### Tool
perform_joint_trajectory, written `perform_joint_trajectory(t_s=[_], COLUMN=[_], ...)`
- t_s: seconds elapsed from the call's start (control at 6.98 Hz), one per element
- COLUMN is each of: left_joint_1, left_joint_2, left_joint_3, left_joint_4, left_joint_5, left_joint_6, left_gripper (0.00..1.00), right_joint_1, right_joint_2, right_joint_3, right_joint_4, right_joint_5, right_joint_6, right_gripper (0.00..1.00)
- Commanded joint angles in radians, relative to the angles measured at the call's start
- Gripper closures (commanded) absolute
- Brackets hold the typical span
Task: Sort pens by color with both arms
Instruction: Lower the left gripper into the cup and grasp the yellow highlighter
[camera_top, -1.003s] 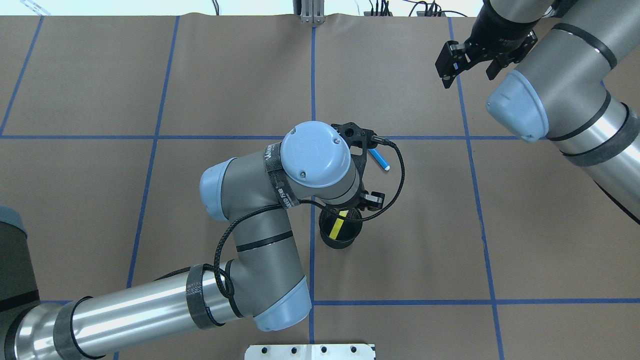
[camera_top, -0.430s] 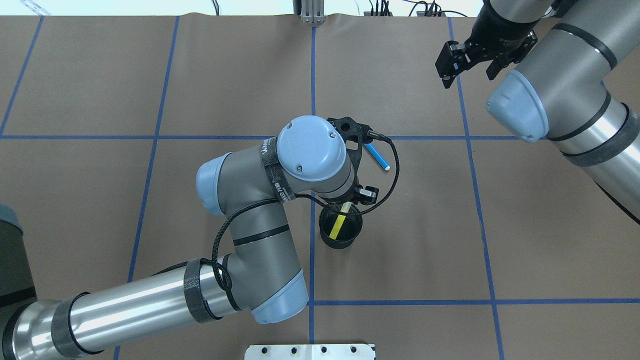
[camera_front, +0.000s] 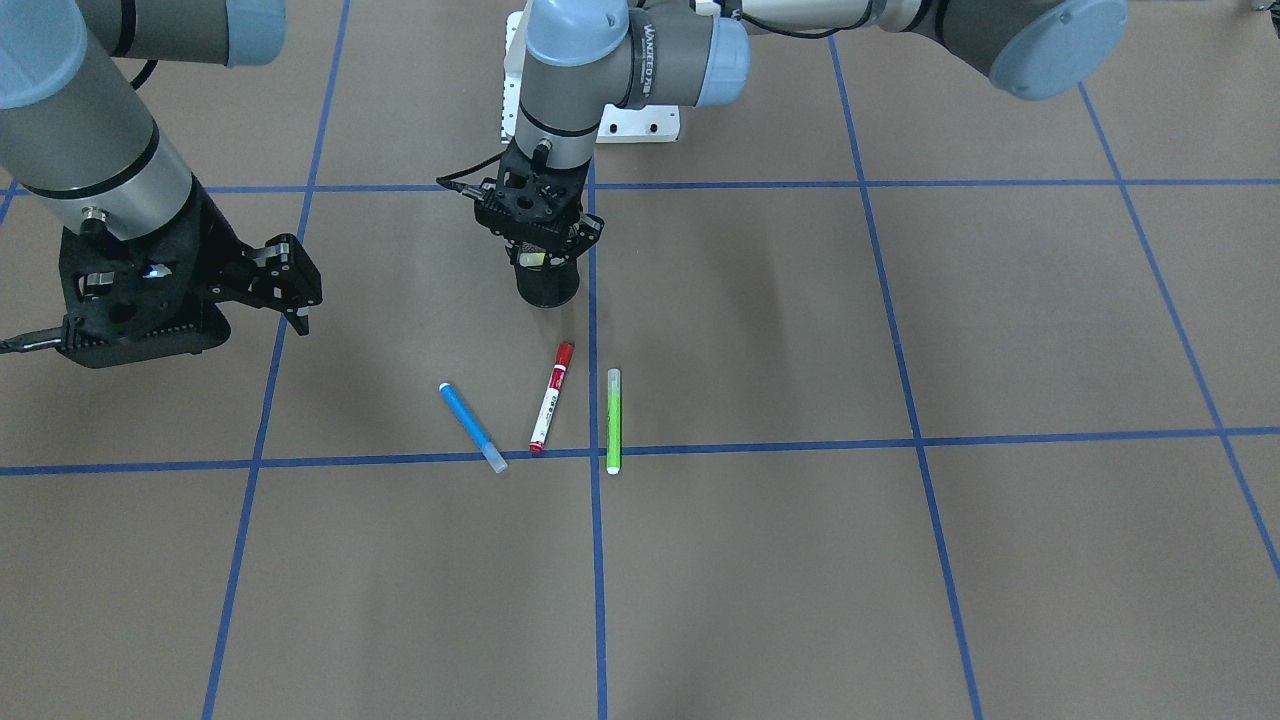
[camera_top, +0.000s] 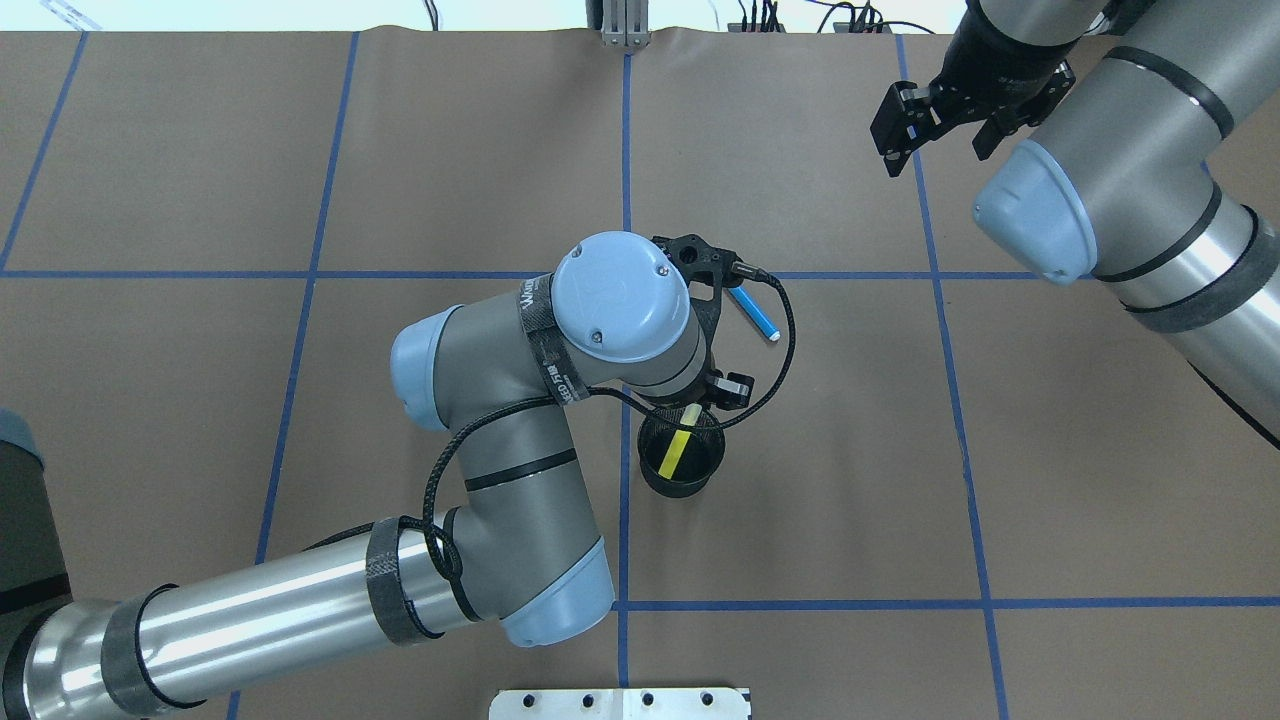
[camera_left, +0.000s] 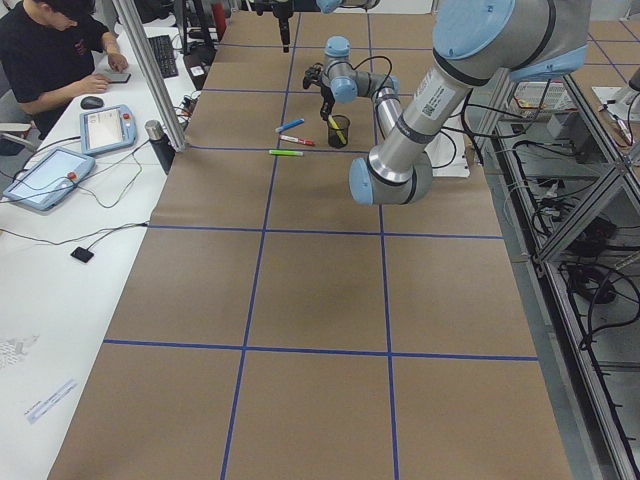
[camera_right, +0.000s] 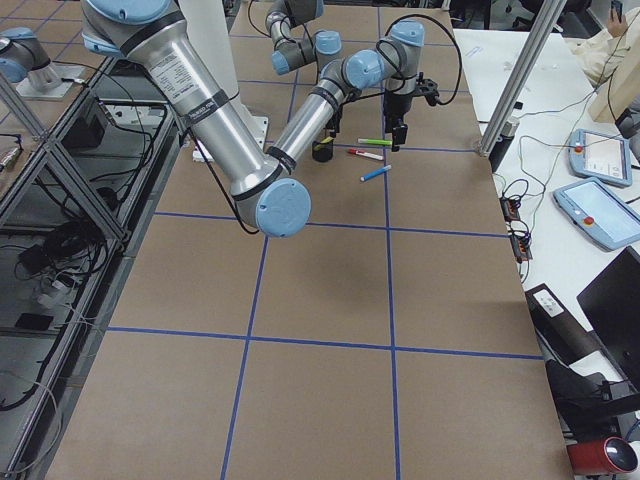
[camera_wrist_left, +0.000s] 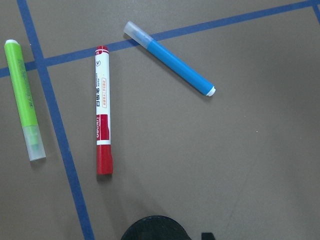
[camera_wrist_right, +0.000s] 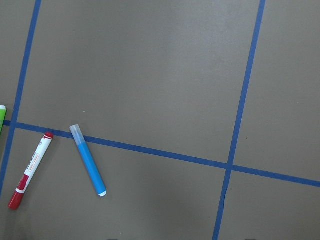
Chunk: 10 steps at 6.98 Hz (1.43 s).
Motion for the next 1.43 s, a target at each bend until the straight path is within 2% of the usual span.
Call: perform_joint_trajectory(t_s=[0.0,0.72,1.29], left_joint_1=[0.0,0.0,0.0], left_joint_2=[0.0,0.009,0.011], left_joint_3=[0.0,-0.001,-0.003], left_joint_4=[0.0,0.001,0.001], left_joint_5=[0.0,0.0,0.0], left_joint_6=[0.0,0.0,0.0], left_gripper=[0.62,0.63,0.76], right_joint_1=[0.0,0.0,0.0], right_joint_2=[0.0,0.0,0.0], right_joint_3=[0.0,0.0,-0.002], right_joint_4=[0.0,0.0,0.001], right_joint_5=[0.0,0.0,-0.002], right_joint_6=[-0.002,0.0,-0.002], right_gripper=[0.11,0.11,0.1])
